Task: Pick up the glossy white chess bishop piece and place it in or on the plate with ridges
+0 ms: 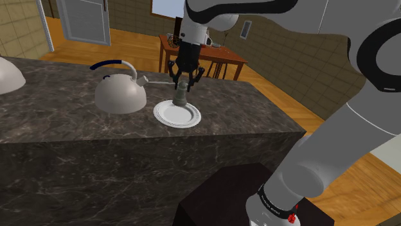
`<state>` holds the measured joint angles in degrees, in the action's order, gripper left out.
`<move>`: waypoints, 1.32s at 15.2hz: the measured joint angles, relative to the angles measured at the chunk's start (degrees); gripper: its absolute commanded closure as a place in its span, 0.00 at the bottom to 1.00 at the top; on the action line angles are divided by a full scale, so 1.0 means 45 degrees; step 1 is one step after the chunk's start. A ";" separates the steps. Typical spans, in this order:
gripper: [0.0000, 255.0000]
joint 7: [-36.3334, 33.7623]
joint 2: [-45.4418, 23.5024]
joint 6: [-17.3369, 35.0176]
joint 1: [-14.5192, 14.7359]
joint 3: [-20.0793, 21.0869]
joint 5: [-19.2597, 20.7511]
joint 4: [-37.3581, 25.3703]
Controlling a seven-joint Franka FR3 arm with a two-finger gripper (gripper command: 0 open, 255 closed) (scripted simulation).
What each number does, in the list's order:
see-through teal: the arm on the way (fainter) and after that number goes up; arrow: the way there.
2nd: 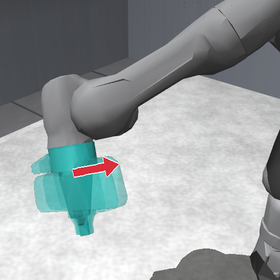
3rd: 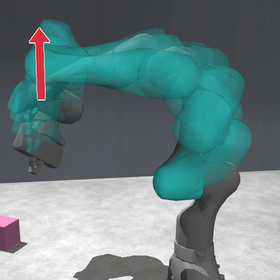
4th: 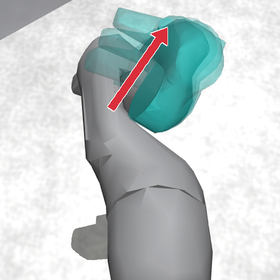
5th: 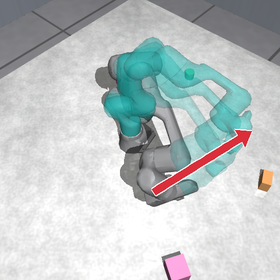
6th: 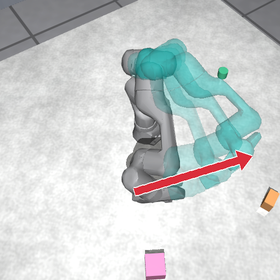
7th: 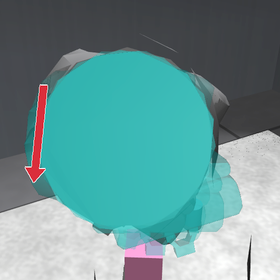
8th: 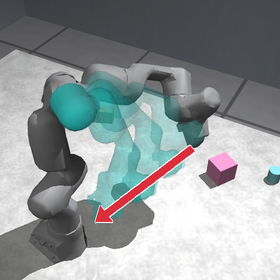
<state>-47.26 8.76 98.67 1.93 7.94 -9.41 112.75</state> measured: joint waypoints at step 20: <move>0.00 0.0199 -0.0172 0.1639 0.0026 0.0047 -0.0049 0.1472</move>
<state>-46.37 7.98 106.05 2.05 8.15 -9.63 119.37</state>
